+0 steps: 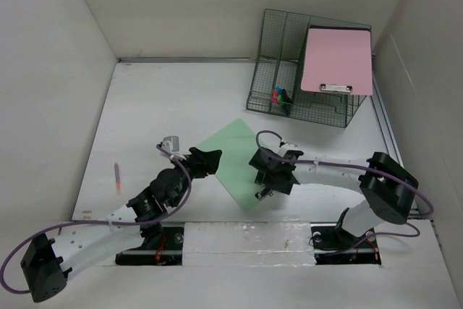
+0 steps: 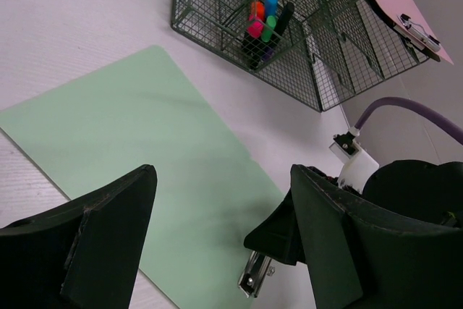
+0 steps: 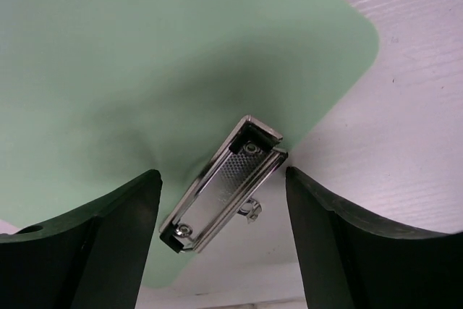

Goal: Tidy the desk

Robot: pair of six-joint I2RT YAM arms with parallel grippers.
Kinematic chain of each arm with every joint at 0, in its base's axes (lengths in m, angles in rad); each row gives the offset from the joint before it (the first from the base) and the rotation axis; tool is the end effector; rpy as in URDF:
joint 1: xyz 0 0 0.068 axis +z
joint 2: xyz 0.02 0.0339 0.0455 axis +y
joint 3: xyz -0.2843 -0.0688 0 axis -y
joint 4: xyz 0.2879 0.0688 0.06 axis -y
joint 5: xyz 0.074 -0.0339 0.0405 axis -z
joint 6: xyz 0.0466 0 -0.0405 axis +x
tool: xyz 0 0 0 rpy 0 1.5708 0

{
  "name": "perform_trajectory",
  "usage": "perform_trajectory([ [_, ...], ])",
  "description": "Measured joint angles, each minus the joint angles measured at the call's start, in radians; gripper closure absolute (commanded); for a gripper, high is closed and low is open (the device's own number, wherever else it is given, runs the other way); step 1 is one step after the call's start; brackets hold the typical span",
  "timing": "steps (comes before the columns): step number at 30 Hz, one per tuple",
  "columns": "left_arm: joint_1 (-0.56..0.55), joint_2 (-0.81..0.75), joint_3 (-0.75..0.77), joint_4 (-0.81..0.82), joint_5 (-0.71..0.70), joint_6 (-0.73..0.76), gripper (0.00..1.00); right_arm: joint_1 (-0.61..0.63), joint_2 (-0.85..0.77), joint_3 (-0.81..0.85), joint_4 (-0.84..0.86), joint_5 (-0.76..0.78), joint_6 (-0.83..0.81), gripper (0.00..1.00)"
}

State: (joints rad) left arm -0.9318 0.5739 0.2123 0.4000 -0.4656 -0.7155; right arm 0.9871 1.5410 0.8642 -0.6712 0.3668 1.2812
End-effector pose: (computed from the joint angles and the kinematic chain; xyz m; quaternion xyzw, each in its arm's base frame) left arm 0.1285 -0.1379 0.2266 -0.0924 0.6887 -0.4057 0.5938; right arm 0.1790 0.2407 0.1495 0.1632 0.9636 0.0224 0.2105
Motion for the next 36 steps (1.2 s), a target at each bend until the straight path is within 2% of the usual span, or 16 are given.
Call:
perform_trajectory([
  [2, 0.0, 0.0, 0.0, 0.0, 0.0, 0.0, 0.3, -0.007, -0.008, -0.011, 0.016, 0.004, 0.007, 0.35],
  [5, 0.0, 0.0, 0.0, 0.0, 0.0, 0.0, 0.3, -0.014, 0.002, -0.014, 0.031, 0.011, 0.01, 0.47],
  [6, 0.001, 0.0, 0.0, 0.0, 0.0, 0.0, 0.3, -0.014, 0.004, -0.014, 0.032, 0.016, 0.01, 0.57],
  [8, 0.003, 0.0, 0.0, 0.0, 0.0, 0.0, 0.3, -0.013, 0.01, -0.014, 0.043, 0.024, 0.023, 0.67],
  [9, 0.003, 0.0, 0.0, 0.0, 0.0, 0.0, 0.3, -0.012, 0.011, -0.014, 0.054, 0.028, 0.027, 0.83],
  [12, 0.003, 0.009, 0.0, 0.0, -0.001, 0.0, 0.3, -0.01, 0.01, -0.015, 0.087, 0.028, 0.026, 1.0],
  [21, 0.003, 0.025, 0.005, -0.012, -0.002, 0.0, 0.26, -0.006, 0.006, -0.01, 0.138, 0.036, 0.004, 1.0],
  [27, 0.003, -0.035, 0.015, -0.083, -0.013, -0.021, 0.21, -0.003, -0.026, 0.062, 0.167, 0.114, -0.054, 1.0],
  [31, 0.003, -0.091, 0.017, -0.159, -0.017, -0.05, 0.18, -0.009, -0.066, 0.076, 0.251, 0.154, -0.09, 1.0],
  [36, 0.003, -0.109, 0.018, -0.22, -0.015, -0.096, 0.11, -0.068, -0.071, 0.051, 0.415, 0.118, -0.116, 1.0],
])
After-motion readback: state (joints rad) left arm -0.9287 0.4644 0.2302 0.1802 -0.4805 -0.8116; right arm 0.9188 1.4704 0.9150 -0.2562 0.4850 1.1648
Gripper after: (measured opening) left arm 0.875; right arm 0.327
